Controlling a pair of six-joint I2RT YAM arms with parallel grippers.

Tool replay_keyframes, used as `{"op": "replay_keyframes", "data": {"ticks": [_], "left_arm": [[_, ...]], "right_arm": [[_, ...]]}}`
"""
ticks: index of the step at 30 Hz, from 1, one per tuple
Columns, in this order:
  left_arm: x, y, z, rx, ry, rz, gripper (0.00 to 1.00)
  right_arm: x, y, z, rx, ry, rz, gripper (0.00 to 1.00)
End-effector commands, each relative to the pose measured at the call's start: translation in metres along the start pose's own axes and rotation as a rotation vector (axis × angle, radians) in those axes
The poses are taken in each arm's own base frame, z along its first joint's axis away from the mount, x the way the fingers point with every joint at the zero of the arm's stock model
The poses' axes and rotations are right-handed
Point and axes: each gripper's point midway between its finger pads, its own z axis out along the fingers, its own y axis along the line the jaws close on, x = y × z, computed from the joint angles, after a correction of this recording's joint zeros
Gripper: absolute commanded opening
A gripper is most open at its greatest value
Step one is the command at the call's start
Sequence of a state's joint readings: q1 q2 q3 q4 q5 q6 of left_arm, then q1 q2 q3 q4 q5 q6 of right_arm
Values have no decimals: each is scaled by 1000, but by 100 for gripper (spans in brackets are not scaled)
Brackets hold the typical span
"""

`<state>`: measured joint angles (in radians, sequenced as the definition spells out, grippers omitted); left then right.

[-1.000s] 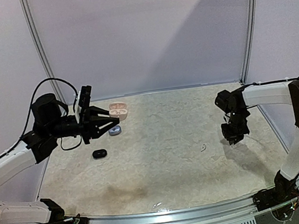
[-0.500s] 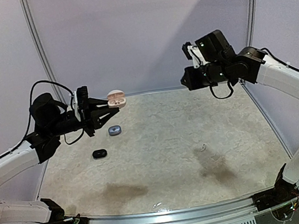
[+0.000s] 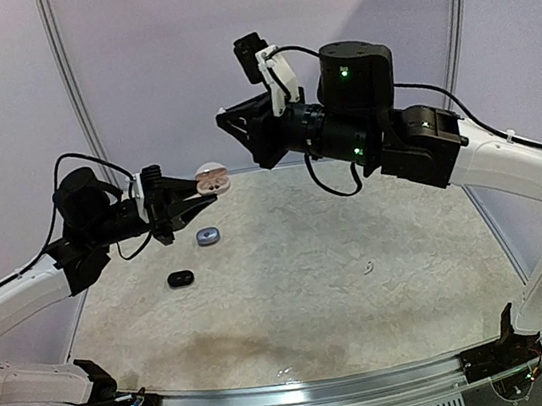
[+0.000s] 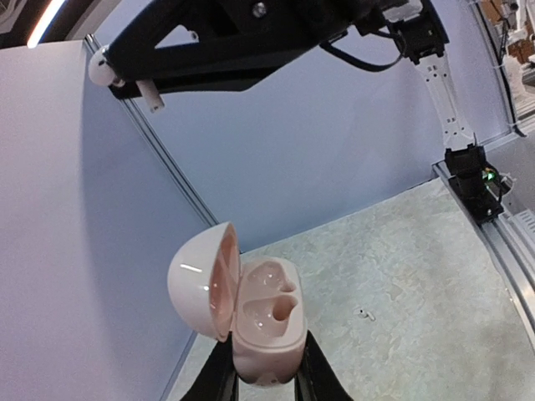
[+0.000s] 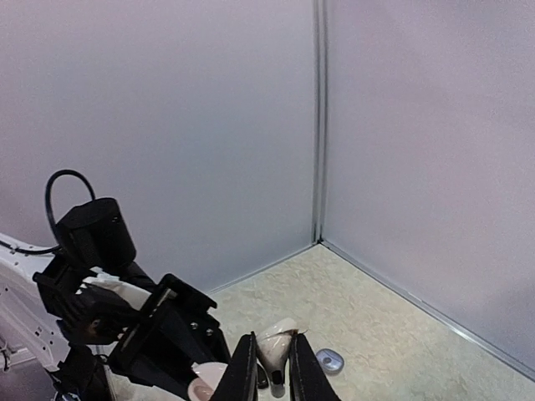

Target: Insert the wireless bluetooth earbuds into the charging case

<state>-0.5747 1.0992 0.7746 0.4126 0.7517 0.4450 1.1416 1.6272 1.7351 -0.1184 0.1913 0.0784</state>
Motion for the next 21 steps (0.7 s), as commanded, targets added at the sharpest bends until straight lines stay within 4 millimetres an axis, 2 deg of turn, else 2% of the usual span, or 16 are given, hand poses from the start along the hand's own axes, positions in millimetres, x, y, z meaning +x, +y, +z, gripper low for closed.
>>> {"op": "replay_keyframes", "data": {"ticks": [1,4,8,12,14,17,21], "left_arm": [[-17,6,2,5,-16,-108,0],[-15,22,2,-98,1,-223,0],[-11,37,4,-242,43,-119,0],[-14,50,7,-340,59,-61,0],[-17,54,7,-377,65,-49,0],[-17,55,7,-397,66,-43,0],[-18,58,5,-425,70,-34,0]], "right_arm": [[-20,22,4,-74,-67,-95,5],[-17,12,3,11,-60,-84,4],[-20,13,8,50,-116,3,4],[-10,21,24,41,-122,29,4],[0,16,31,76,-120,66,3],[1,6,34,135,-151,128,3],[6,11,41,154,-148,125,3]]}}
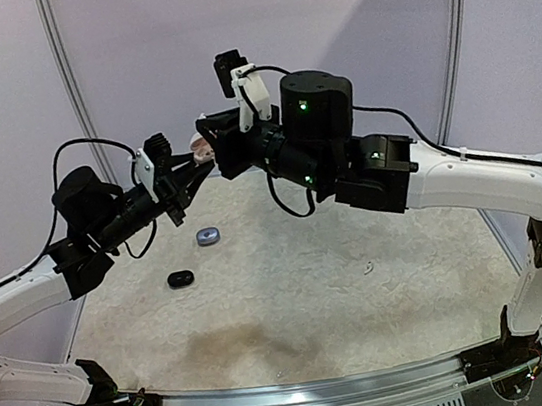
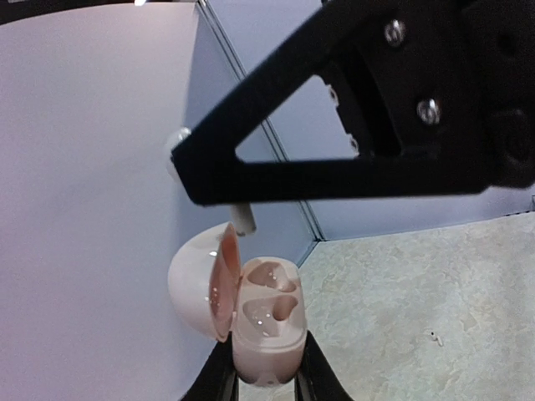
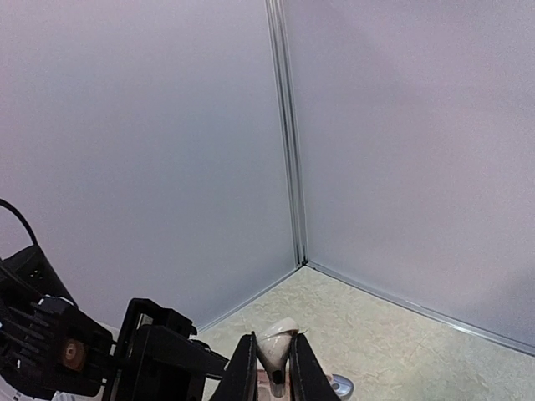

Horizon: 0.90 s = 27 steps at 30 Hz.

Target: Insert the wireless bluetooth earbuds into the charging case

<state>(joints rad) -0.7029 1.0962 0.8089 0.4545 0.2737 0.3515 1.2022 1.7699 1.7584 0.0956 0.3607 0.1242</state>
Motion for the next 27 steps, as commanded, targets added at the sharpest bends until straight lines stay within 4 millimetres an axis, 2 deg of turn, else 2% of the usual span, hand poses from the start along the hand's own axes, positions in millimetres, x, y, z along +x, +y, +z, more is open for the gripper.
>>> {"op": "replay_keyframes", "data": {"ticks": [1,7,27], "left_arm": [[-10,13,1,-88,-15,32,0],[-11,19,1,-125,-13,41,0],[-13,19,-1,-130,-27,36,0]], "right_arm": [[-4,-1,4,67,-45,45,3],[9,-9,6,114,-33,65,2],[34,-6,18,118,15,40,2]]}}
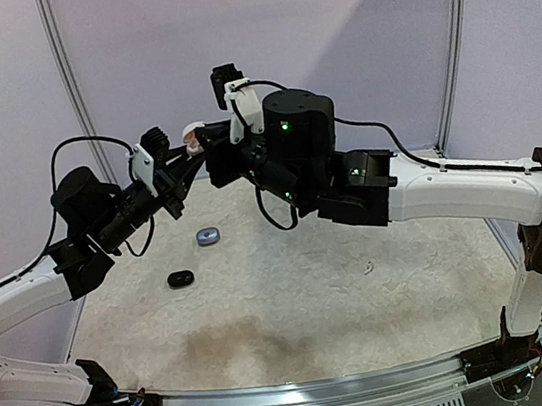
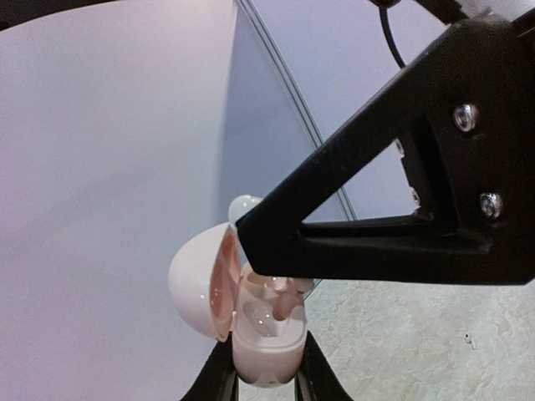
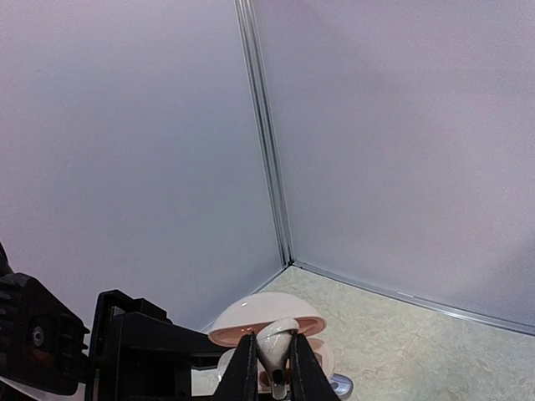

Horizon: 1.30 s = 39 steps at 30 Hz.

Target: Insert the wireless bluetooth earbuds into the charging case

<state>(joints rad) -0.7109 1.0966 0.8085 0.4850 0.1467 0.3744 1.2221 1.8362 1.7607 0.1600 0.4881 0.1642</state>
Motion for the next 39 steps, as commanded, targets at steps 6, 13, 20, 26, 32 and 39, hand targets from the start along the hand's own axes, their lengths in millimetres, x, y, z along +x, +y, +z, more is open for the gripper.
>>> {"op": "replay_keyframes", "data": {"ticks": [6,13,20,26,32,39], "left_arm": [[-15,-1,0,-5,-55,2,0],[-12,-1,-1,-5,-42,-15,0],[-10,1,0,-14,-20,-101,0],[-10,1,0,-13,-18,-120,0],[-14,2,-2,-12,-24,-105,0],[-20,4,-1,-18,-44,-111,0]], "right_arm": [[14,3,8,16,23,33,2],[-11,-1,7,11,-51,59,1],[-44,3,-3,-25,-114,49,1],[-41,5,2,-31,-122,47,2],[-31,-3,6,-18,-99,62,1],[-20,-3,14,-39,-71,75,1]]}}
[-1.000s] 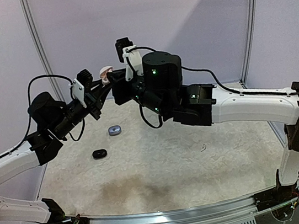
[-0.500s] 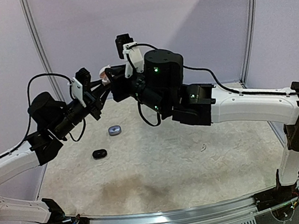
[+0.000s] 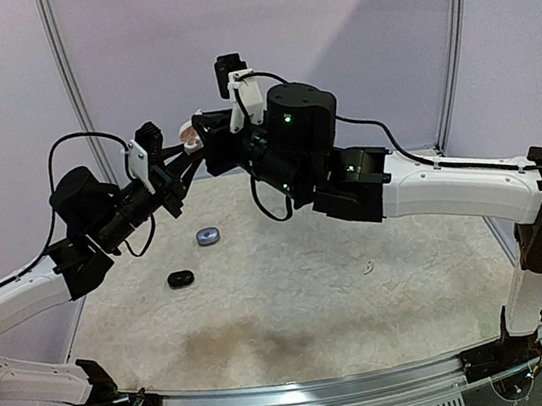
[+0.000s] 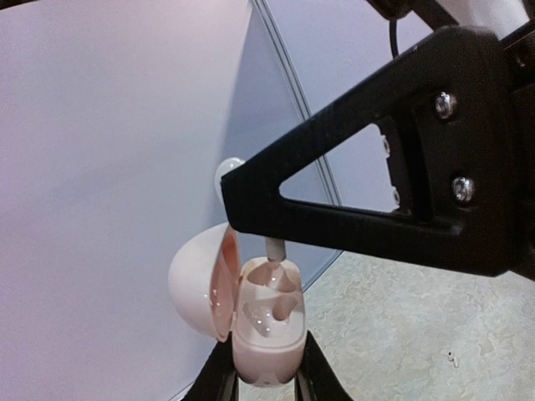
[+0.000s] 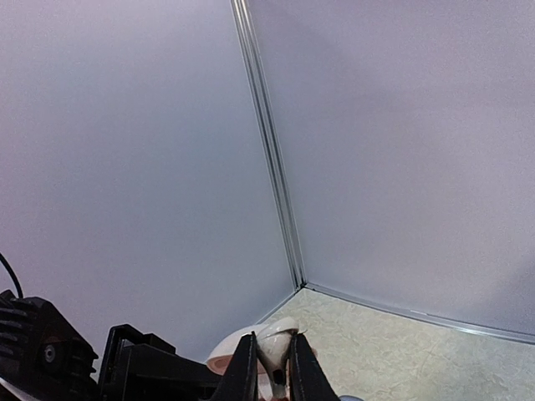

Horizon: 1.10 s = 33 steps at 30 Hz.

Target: Insert the wireless bluetooth earbuds into the charging case

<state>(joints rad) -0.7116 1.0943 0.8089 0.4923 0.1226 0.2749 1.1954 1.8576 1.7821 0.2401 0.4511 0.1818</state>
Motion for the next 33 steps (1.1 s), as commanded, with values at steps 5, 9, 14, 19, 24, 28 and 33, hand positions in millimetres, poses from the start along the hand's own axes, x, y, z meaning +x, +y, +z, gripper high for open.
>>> {"op": "replay_keyframes", "data": {"ticks": [5,9,14,19,24,28,33], "left_arm": [[-20,-1,-1,6,-44,-16,0],[-21,-1,-1,6,-50,-23,0],[-25,2,-1,-11,-65,-32,0],[-26,2,-2,-7,-72,-47,0],[-27,2,-1,-8,-72,-50,0],[-27,2,-1,-9,-71,-46,0],[-26,2,-1,-8,-64,-37,0]], "right_arm": [[7,-2,6,-4,23,18,1],[12,-2,9,-2,31,16,1],[23,-5,10,12,58,6,1],[27,-9,11,26,67,-18,1],[31,-11,10,37,83,-46,1],[41,-13,12,45,112,-60,7],[48,-13,15,54,132,-62,22]]}}
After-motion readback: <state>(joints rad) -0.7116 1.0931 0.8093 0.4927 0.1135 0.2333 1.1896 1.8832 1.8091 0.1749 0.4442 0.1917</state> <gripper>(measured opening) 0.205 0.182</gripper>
